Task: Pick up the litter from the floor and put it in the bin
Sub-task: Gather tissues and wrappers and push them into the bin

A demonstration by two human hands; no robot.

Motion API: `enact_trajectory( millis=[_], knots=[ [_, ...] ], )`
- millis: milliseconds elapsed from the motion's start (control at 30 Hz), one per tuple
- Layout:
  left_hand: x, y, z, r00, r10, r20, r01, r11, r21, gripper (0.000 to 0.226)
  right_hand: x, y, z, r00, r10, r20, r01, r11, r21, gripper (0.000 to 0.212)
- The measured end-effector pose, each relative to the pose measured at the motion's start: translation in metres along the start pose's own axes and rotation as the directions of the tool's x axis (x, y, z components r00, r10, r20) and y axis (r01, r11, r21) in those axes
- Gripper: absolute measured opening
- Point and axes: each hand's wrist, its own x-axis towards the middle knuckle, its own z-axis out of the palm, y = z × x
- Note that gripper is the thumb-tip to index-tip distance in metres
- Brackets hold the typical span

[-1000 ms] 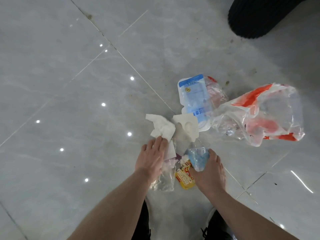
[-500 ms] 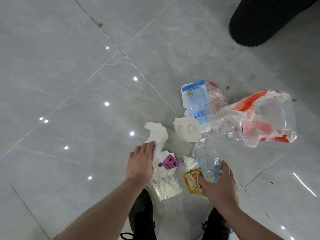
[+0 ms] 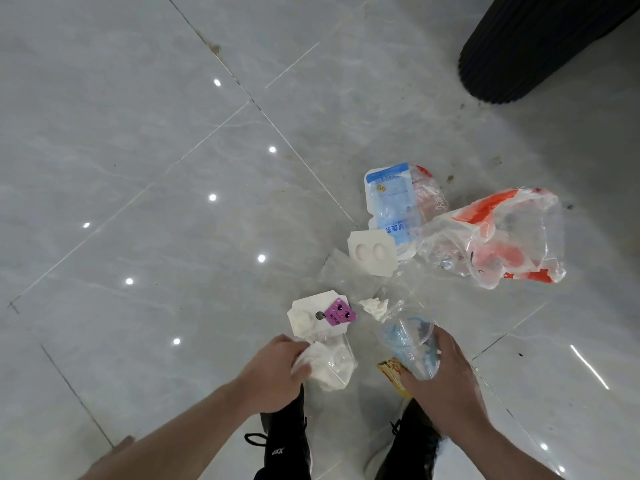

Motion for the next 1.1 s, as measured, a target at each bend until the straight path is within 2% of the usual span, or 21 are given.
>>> enact_trajectory(
  millis=[133, 233, 333, 467, 600, 667, 800, 900, 1100],
  knots=[
    [0.033, -0.013, 0.022, 0.996, -0.082, -0.029, 0.084, 0.994, 0.064, 0.019, 0.026, -0.008, 0.005, 0.987, -0.138, 0.078, 0.143, 0.987, -0.069, 0.085],
    [0.064, -0.019, 0.04, 0.984, -0.052, -0.172, 0.088, 0.975, 0.205, 0.029, 0.056, -0.007, 0.02, 0.972, -0.216, 0.094, 0.228, 0.964, -0.139, 0.089],
    [0.085, -0.022, 0.056, 0.967, -0.024, -0.253, 0.092, 0.962, 0.257, 0.036, 0.081, -0.008, 0.037, 0.981, -0.183, 0.067, 0.192, 0.968, -0.164, 0.085],
    [0.094, -0.029, 0.071, 0.976, -0.077, -0.204, 0.144, 0.931, 0.335, 0.034, 0.109, -0.014, 0.057, 0.988, -0.125, 0.091, 0.138, 0.978, -0.156, 0.085],
    [0.084, -0.038, 0.072, 0.991, -0.056, -0.118, 0.091, 0.945, 0.313, 0.042, 0.131, -0.021, 0.073, 0.988, -0.075, 0.135, 0.073, 0.997, 0.017, 0.087],
    [0.074, -0.043, 0.065, 0.99, -0.045, -0.133, 0.079, 0.961, 0.266, 0.042, 0.133, -0.025, 0.075, 0.988, -0.019, 0.155, 0.002, 0.995, 0.103, 0.081],
    [0.041, -0.048, 0.042, 0.987, -0.031, -0.16, 0.065, 0.976, 0.207, 0.036, 0.114, -0.026, 0.068, 0.984, 0.048, 0.172, -0.074, 0.986, 0.147, 0.074],
    [0.005, -0.049, 0.022, 0.97, -0.101, -0.219, 0.138, 0.978, 0.16, 0.034, 0.083, -0.026, 0.052, 0.982, 0.067, 0.174, -0.094, 0.984, 0.152, 0.07],
    [-0.069, -0.024, -0.018, 0.907, -0.256, -0.335, 0.256, 0.966, -0.046, 0.026, 0.01, -0.038, 0.003, 0.977, 0.112, 0.184, -0.149, 0.968, 0.203, 0.078]
  ],
)
